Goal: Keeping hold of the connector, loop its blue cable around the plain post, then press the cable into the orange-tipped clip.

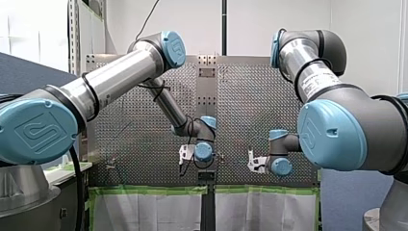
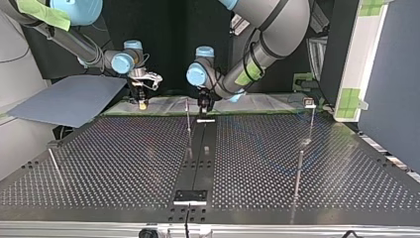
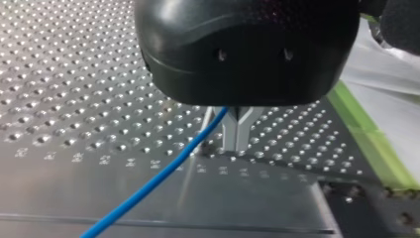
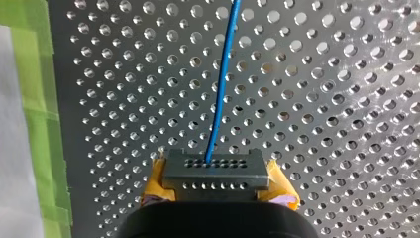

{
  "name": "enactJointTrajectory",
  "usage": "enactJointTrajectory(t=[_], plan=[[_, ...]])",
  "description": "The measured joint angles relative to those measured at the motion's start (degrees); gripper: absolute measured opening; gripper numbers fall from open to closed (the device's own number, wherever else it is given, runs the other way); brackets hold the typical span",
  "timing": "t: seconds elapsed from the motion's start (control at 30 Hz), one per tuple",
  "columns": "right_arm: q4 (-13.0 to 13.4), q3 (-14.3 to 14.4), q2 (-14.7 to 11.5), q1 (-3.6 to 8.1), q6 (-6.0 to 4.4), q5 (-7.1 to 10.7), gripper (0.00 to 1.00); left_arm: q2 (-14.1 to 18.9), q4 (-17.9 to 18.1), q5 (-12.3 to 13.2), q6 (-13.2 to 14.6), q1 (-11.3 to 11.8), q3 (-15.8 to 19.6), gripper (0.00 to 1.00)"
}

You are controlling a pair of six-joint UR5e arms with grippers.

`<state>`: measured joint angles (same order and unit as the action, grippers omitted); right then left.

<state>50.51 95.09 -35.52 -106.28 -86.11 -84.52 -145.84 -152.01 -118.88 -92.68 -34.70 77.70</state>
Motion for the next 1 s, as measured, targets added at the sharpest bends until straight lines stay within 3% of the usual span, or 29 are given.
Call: enactJointTrajectory(t=[0.43, 0.7, 0.73, 0.77, 0.83, 0.87, 0.93, 0.97, 1.0], plan=[[-3.78, -4.28, 0.0, 0.47, 0.24, 1.38, 0.0, -0.01, -4.5, 0.61, -0.07, 2.27, -5.73, 0.0], [-4.91, -5.44, 0.02, 0.49, 0.59, 2.09, 0.0, -0.01, -5.28, 0.81, -0.13, 2.92, -6.64, 0.0], [-4.95, -5.45, 0.02, 0.49, 0.61, 2.17, 0.0, -0.01, -5.5, 0.8, -0.15, 3.06, -6.7, 0.06], [-4.99, -5.45, 0.02, 0.49, 0.65, 2.26, 0.0, 0.0, -5.7, 0.77, -0.2, 3.15, -6.73, 0.06], [-5.07, -5.45, 0.01, 0.49, 0.72, 2.34, 0.0, 0.0, -6.18, 0.7, -0.42, 3.29, -6.76, 0.3], [-5.15, -5.46, 0.01, 0.5, 0.76, 2.37, 0.0, 0.0, -6.37, 0.68, -0.51, 3.32, -6.77, 0.3], [-5.27, -5.47, 0.02, 0.5, 0.84, 2.39, 0.0, 0.0, -6.75, 0.65, -0.57, 3.3, -6.78, 0.51], [-5.36, -5.47, 0.02, 0.49, 0.89, 2.4, 0.0, 0.0, -6.86, 0.64, -0.56, 3.24, -6.78, 0.51], [-5.41, -5.47, 0.02, 0.5, 0.92, 2.41, 0.0, 0.0, -6.94, 0.66, -0.53, 3.17, -6.78, 0.57]])
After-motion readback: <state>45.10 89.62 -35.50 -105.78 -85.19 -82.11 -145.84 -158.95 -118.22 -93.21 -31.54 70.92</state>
